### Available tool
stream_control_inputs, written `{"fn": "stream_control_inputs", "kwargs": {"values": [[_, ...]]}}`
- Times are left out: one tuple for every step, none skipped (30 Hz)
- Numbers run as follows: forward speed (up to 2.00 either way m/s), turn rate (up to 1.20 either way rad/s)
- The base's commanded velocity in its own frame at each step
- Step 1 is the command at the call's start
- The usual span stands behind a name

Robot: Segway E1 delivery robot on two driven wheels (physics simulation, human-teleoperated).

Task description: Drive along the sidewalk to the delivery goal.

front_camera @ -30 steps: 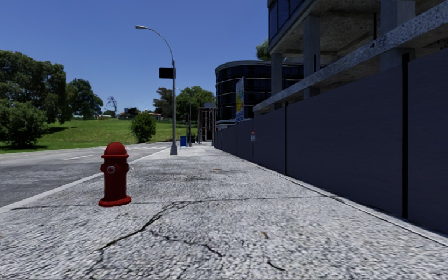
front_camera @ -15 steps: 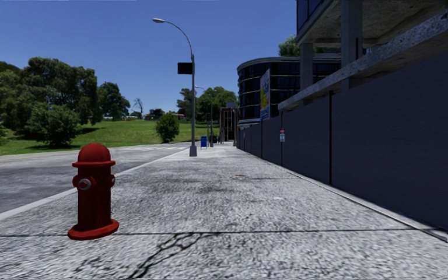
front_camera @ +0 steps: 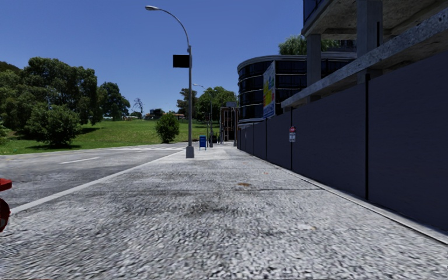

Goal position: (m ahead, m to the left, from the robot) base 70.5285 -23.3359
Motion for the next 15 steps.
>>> {"fn": "stream_control_inputs", "kwargs": {"values": [[2.00, 0.00], [2.00, 0.00], [2.00, 0.00], [2.00, 0.00], [2.00, 0.00], [2.00, 0.00], [2.00, 0.00], [2.00, 0.00], [2.00, 0.00], [2.00, 0.00], [2.00, 0.00], [2.00, 0.00], [2.00, 0.00], [2.00, 0.00], [2.00, 0.00]]}}
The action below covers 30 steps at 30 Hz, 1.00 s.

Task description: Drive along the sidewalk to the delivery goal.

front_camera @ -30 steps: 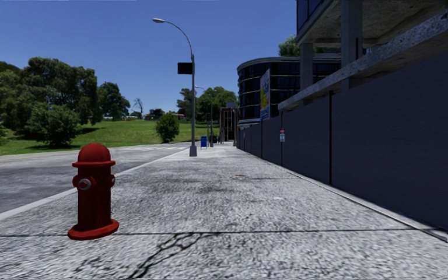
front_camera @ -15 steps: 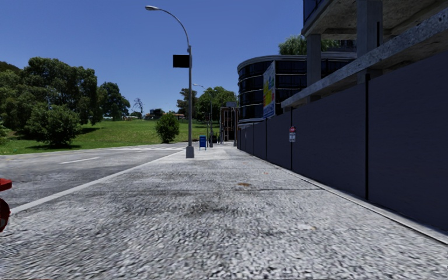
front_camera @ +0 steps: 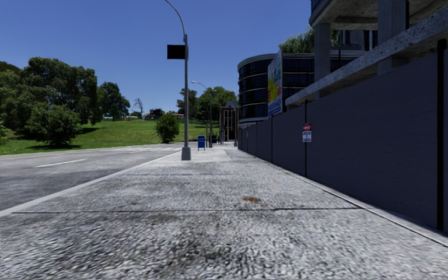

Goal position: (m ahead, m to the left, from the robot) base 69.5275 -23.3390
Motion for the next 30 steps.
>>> {"fn": "stream_control_inputs", "kwargs": {"values": [[2.00, 0.00], [2.00, 0.00], [2.00, 0.00], [2.00, 0.00], [2.00, 0.00], [2.00, 0.00], [2.00, 0.00], [2.00, 0.00], [2.00, 0.00], [2.00, 0.00], [2.00, 0.00], [2.00, 0.00], [2.00, 0.00], [2.00, 0.00], [2.00, 0.00], [2.00, 0.00], [2.00, 0.00], [2.00, 0.00], [2.00, 0.00], [2.00, 0.00], [2.00, 0.00], [2.00, 0.00], [2.00, 0.00], [2.00, 0.00], [2.00, 0.00], [2.00, 0.00], [2.00, 0.00], [2.00, 0.00], [2.00, 0.00], [2.00, 0.00]]}}
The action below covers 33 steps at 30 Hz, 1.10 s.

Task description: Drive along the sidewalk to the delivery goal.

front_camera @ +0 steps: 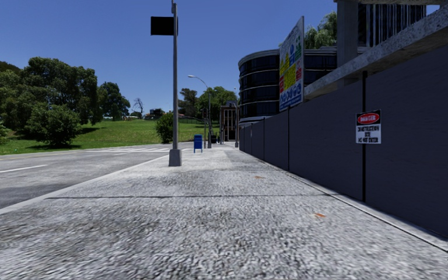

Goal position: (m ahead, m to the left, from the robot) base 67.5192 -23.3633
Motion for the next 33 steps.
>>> {"fn": "stream_control_inputs", "kwargs": {"values": [[2.00, 0.00], [2.00, 0.00], [2.00, 0.00], [2.00, 0.00], [2.00, 0.00], [2.00, 0.00], [2.00, 0.00], [2.00, 0.00], [2.00, 0.00], [2.00, 0.00], [2.00, 0.00], [2.00, 0.00], [2.00, 0.00], [2.00, 0.00], [2.00, 0.00], [2.00, 0.00], [2.00, 0.00], [2.00, 0.00], [2.00, 0.00], [2.00, 0.00], [2.00, 0.00], [2.00, 0.00], [2.00, 0.00], [2.00, 0.00], [2.00, 0.00], [2.00, 0.00], [2.00, 0.00], [2.00, 0.00], [2.00, 0.00], [2.00, 0.00], [2.00, 0.00], [2.00, 0.00], [2.00, 0.00]]}}
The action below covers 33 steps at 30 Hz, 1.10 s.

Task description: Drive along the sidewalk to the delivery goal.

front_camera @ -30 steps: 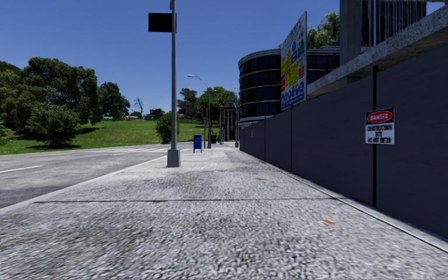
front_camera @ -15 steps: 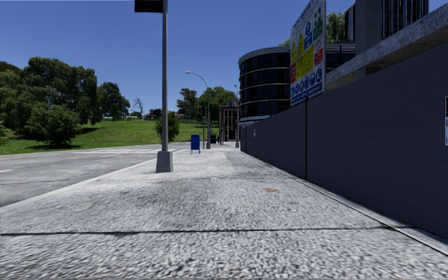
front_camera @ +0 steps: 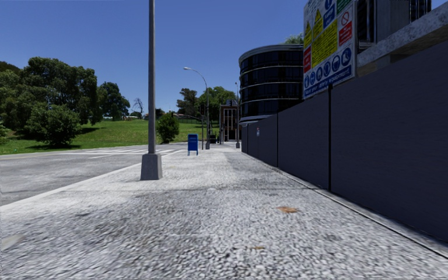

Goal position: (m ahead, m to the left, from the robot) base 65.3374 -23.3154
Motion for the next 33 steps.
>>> {"fn": "stream_control_inputs", "kwargs": {"values": [[2.00, 0.00], [2.00, 0.00], [2.00, 0.00], [2.00, 0.00], [2.00, 0.00], [2.00, 0.00], [2.00, 0.00], [2.00, 0.00], [2.00, 0.00], [2.00, 0.00], [2.00, 0.00], [2.00, 0.00], [2.00, 0.00], [2.00, 0.00], [2.00, 0.00], [2.00, 0.00], [2.00, 0.00], [2.00, 0.00], [2.00, 0.00], [2.00, 0.00], [2.00, 0.00], [2.00, 0.00], [2.00, 0.00], [2.00, 0.00], [2.00, 0.00], [2.00, 0.06], [2.00, 0.23], [2.00, 0.23], [2.00, 0.32], [1.99, 0.35], [1.99, 0.35], [1.99, 0.35], [1.99, 0.35]]}}
